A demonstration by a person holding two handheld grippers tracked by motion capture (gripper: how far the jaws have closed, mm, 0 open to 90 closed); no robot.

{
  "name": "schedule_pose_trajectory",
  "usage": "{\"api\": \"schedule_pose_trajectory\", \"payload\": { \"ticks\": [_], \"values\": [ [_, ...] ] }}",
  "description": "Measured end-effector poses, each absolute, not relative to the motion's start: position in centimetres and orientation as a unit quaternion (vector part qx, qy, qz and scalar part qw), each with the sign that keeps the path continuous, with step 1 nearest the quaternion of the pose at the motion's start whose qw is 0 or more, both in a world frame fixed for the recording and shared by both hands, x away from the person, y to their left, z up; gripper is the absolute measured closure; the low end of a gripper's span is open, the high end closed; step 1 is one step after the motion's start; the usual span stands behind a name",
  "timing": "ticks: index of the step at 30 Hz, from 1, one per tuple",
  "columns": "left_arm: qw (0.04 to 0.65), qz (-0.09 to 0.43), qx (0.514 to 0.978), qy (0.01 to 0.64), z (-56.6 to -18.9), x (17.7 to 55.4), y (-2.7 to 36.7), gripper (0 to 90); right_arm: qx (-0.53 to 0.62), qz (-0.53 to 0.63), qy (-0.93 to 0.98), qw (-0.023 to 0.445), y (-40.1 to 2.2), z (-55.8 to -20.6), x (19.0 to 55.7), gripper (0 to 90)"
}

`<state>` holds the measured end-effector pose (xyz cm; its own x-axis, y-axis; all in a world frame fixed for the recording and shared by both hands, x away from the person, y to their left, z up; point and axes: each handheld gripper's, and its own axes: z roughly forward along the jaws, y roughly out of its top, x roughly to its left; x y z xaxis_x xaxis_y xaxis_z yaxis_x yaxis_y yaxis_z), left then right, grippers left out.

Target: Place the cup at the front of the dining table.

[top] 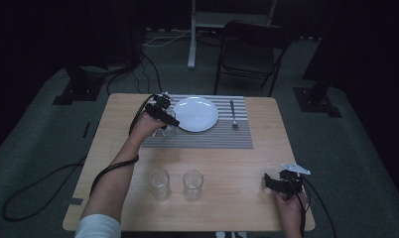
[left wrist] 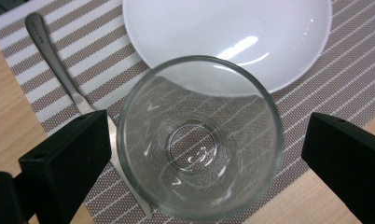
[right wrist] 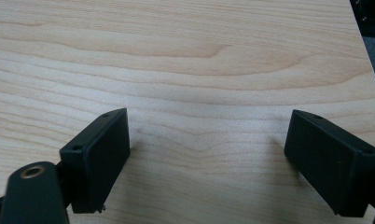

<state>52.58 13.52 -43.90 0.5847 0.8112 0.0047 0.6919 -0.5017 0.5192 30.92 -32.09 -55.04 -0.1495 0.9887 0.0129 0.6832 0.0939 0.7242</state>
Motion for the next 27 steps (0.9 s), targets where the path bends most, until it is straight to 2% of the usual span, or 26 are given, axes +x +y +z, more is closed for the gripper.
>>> {"api": "schedule_pose_trajectory", "payload": {
  "ticks": [3, 6, 10, 12, 22, 27],
  "values": [
    [0.258, 0.121, 0.852, 0.439, -43.9, 52.0, 14.0, 1.9, 0.601, 0.303, 0.695, 0.252, -32.1, -55.0, 30.9, 13.8],
    [0.252, 0.113, 0.857, 0.435, -44.4, 51.5, 14.3, 1.9, 0.601, 0.303, 0.695, 0.253, -32.1, -55.0, 30.9, 13.9],
    [0.265, 0.126, 0.848, 0.441, -45.0, 50.7, 14.8, 1.9, 0.601, 0.303, 0.695, 0.252, -32.1, -55.0, 30.9, 13.8],
    [0.264, 0.154, 0.848, 0.433, -45.2, 50.1, 15.0, 2.0, 0.601, 0.303, 0.695, 0.253, -32.1, -55.0, 30.9, 13.8],
    [0.277, 0.141, 0.847, 0.432, -46.1, 48.5, 16.2, 2.0, 0.601, 0.303, 0.695, 0.252, -32.1, -55.0, 30.9, 13.9],
    [0.260, 0.144, 0.852, 0.431, -46.9, 47.7, 16.5, 1.9, 0.601, 0.303, 0.695, 0.253, -32.1, -55.0, 30.9, 13.8]
  ]
}}
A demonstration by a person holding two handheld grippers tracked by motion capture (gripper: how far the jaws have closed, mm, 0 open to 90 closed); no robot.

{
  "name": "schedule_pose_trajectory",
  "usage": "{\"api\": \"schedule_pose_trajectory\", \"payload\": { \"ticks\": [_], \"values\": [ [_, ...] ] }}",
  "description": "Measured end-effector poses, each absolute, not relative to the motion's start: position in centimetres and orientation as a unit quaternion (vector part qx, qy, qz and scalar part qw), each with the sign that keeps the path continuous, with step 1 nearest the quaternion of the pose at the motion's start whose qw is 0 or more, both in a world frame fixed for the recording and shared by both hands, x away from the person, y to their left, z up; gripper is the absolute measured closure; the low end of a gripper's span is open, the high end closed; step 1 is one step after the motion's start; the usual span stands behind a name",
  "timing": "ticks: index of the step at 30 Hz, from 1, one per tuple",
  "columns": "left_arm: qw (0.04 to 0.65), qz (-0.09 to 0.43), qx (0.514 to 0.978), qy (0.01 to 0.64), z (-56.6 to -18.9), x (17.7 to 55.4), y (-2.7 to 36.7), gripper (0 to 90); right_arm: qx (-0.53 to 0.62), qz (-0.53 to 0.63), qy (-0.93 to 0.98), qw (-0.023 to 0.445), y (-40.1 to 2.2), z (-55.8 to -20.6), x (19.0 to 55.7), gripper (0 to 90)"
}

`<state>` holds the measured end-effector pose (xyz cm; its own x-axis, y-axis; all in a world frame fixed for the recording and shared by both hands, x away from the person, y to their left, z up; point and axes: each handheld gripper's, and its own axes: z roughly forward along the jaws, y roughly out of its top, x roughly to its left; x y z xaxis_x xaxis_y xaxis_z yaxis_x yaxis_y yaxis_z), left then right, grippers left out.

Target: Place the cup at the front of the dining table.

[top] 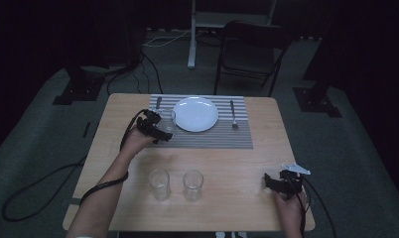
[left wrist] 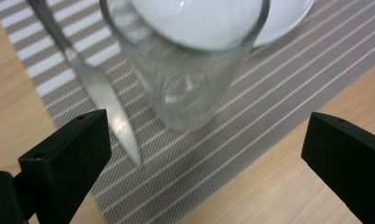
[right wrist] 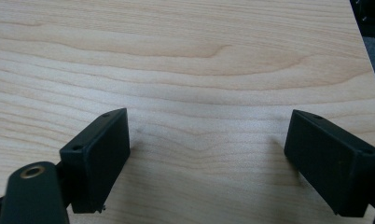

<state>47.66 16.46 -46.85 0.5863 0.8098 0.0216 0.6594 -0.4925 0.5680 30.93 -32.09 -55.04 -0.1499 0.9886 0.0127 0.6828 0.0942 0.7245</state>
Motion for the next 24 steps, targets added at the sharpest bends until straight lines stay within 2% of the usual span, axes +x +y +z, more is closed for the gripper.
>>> {"api": "schedule_pose_trajectory", "payload": {
  "ticks": [2, 12, 24],
  "values": [
    [0.262, 0.133, 0.851, 0.435, -47.1, 47.4, 16.9, 1.9, 0.601, 0.303, 0.695, 0.252, -32.1, -55.0, 30.9, 13.8],
    [0.270, 0.151, 0.839, 0.449, -48.0, 45.5, 19.2, 1.9, 0.601, 0.303, 0.695, 0.252, -32.1, -55.0, 30.9, 13.8],
    [0.279, 0.149, 0.833, 0.454, -49.3, 43.2, 21.3, 1.9, 0.601, 0.303, 0.695, 0.252, -32.1, -55.0, 30.9, 13.8]
  ]
}}
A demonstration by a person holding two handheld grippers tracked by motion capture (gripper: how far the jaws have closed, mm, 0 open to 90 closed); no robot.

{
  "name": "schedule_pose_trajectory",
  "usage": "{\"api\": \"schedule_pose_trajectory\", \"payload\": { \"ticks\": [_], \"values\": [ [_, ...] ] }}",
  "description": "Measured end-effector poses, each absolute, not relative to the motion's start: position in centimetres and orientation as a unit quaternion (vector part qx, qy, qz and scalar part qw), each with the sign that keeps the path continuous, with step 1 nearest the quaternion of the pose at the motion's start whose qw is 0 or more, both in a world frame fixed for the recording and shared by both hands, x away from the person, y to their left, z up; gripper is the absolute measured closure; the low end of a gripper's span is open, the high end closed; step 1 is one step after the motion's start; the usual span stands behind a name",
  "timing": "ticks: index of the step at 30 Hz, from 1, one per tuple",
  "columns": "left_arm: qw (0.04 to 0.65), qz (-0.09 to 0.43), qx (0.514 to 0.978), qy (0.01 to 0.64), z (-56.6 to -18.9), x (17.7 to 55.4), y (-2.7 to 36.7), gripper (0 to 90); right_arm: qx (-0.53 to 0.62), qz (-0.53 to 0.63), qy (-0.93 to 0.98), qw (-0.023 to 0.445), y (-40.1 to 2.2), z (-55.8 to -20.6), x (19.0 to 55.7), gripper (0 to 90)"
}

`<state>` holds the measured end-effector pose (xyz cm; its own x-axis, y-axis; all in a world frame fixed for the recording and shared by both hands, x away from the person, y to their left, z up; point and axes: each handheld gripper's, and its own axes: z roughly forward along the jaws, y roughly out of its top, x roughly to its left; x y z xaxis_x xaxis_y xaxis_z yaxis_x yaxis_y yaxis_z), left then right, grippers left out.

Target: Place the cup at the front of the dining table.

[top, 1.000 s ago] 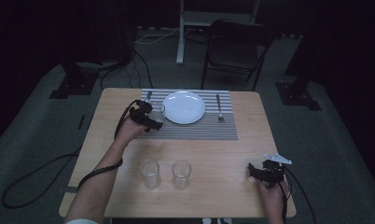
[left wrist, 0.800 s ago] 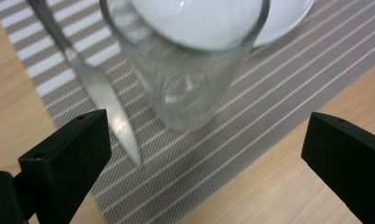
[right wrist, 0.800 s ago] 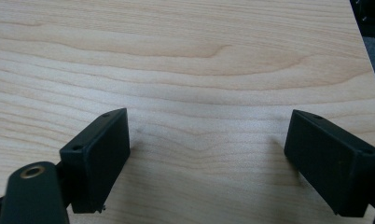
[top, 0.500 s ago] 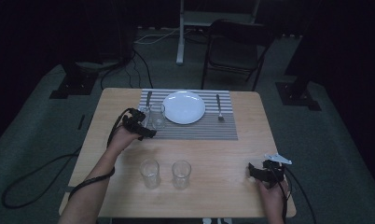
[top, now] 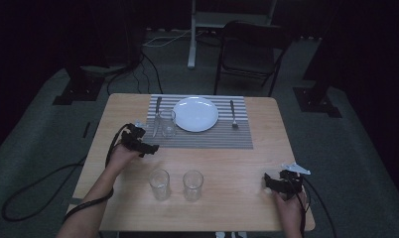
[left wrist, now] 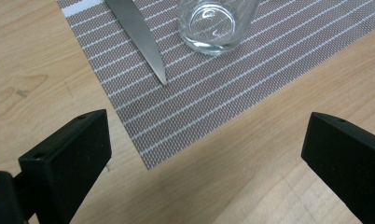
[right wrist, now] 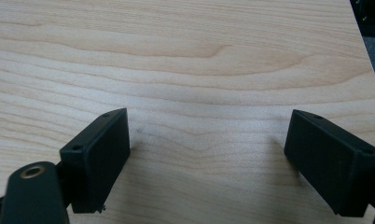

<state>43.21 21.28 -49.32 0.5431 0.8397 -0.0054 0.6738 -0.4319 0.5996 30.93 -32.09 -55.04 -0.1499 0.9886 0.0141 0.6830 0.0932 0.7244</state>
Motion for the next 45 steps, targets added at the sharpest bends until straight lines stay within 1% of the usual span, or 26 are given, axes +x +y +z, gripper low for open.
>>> {"api": "schedule_pose_trajectory", "payload": {
  "ticks": [9, 17, 21, 23, 28, 33, 34, 35, 38, 41, 45],
  "values": [
    [0.261, 0.154, 0.827, 0.474, -50.4, 41.6, 22.9, 1.9, 0.601, 0.303, 0.695, 0.252, -32.1, -55.0, 30.9, 13.9],
    [0.291, 0.156, 0.808, 0.488, -50.6, 39.4, 24.6, 1.9, 0.601, 0.303, 0.695, 0.252, -32.1, -55.0, 30.9, 13.9],
    [0.285, 0.172, 0.806, 0.489, -51.1, 38.5, 25.0, 1.9, 0.601, 0.303, 0.695, 0.252, -32.1, -55.0, 30.9, 13.8],
    [0.293, 0.166, 0.802, 0.494, -51.2, 38.1, 25.4, 1.9, 0.601, 0.303, 0.695, 0.252, -32.1, -55.0, 30.9, 13.9],
    [0.306, 0.183, 0.788, 0.501, -51.6, 36.9, 26.1, 1.9, 0.601, 0.303, 0.695, 0.252, -32.1, -55.0, 30.9, 13.9],
    [0.287, 0.193, 0.790, 0.507, -52.2, 36.3, 26.7, 1.9, 0.601, 0.303, 0.695, 0.252, -32.1, -55.0, 30.9, 13.8],
    [0.285, 0.201, 0.788, 0.507, -52.2, 36.1, 26.9, 1.9, 0.601, 0.303, 0.695, 0.252, -32.1, -55.0, 30.9, 13.9],
    [0.290, 0.209, 0.783, 0.509, -52.3, 35.8, 27.0, 1.9, 0.601, 0.303, 0.695, 0.252, -32.1, -55.0, 30.9, 13.8],
    [0.303, 0.209, 0.771, 0.519, -52.4, 34.9, 27.6, 1.9, 0.601, 0.303, 0.695, 0.252, -32.1, -55.0, 30.9, 13.8],
    [0.293, 0.223, 0.771, 0.520, -52.7, 34.2, 27.9, 2.0, 0.601, 0.303, 0.695, 0.252, -32.1, -55.0, 30.9, 13.8],
    [0.288, 0.224, 0.769, 0.524, -53.0, 33.4, 28.4, 2.0, 0.601, 0.303, 0.695, 0.252, -32.1, -55.0, 30.9, 13.8]
  ]
}}
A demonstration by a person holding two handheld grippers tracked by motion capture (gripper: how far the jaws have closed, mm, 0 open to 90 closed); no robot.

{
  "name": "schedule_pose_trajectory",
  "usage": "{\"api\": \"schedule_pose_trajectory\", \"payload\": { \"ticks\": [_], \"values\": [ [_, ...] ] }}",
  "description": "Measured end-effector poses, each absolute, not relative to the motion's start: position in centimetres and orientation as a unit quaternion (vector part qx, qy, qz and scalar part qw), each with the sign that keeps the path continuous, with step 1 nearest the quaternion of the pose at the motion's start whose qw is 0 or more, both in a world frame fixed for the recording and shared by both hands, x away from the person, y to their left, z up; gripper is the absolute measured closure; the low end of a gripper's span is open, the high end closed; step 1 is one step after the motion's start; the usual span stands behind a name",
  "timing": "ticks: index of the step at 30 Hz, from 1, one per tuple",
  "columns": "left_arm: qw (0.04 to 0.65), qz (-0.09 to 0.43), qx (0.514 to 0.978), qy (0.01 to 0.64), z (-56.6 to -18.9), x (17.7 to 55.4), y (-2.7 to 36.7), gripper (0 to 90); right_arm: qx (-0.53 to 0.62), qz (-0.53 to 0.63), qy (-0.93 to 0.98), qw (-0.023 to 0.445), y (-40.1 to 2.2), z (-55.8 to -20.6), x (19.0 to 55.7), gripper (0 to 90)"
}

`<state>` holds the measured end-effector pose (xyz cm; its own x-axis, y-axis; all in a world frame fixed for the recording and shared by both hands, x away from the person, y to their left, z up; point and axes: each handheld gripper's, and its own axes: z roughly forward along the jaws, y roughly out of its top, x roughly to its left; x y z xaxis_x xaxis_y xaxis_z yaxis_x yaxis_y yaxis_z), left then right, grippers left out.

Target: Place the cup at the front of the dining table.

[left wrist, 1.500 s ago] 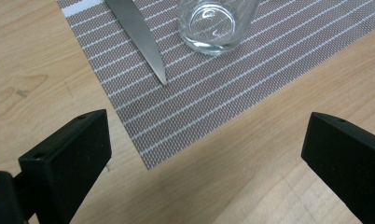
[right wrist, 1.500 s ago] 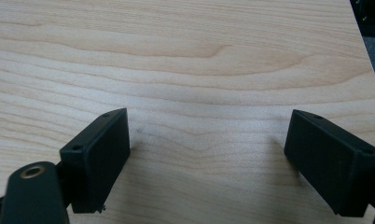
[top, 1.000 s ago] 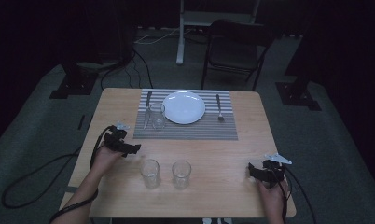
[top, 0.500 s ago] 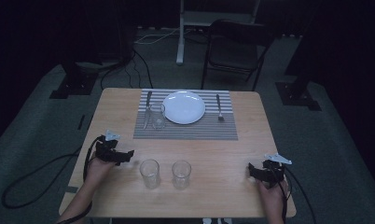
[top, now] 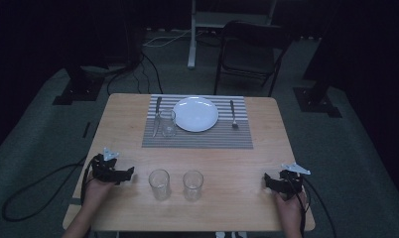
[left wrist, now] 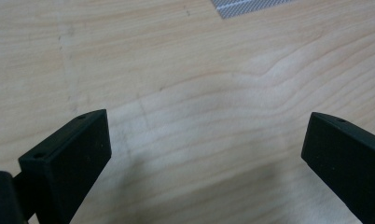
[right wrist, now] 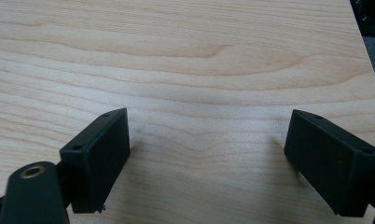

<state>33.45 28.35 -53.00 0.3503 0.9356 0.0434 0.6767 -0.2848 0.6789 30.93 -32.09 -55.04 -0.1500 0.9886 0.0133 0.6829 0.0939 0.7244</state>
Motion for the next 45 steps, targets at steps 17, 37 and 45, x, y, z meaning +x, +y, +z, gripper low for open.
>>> {"api": "schedule_pose_trajectory", "payload": {
  "ticks": [17, 37, 45],
  "values": [
    [0.285, 0.262, 0.742, 0.548, -53.8, 30.1, 30.1, 2.0, 0.601, 0.303, 0.695, 0.252, -32.1, -55.0, 30.9, 13.9],
    [0.284, 0.297, 0.686, 0.601, -54.2, 26.8, 33.0, 2.0, 0.602, 0.303, 0.695, 0.252, -32.1, -55.0, 30.9, 13.8],
    [0.268, 0.302, 0.681, 0.610, -54.4, 26.7, 33.4, 2.0, 0.602, 0.303, 0.695, 0.252, -32.1, -55.0, 30.9, 13.8]
  ]
}}
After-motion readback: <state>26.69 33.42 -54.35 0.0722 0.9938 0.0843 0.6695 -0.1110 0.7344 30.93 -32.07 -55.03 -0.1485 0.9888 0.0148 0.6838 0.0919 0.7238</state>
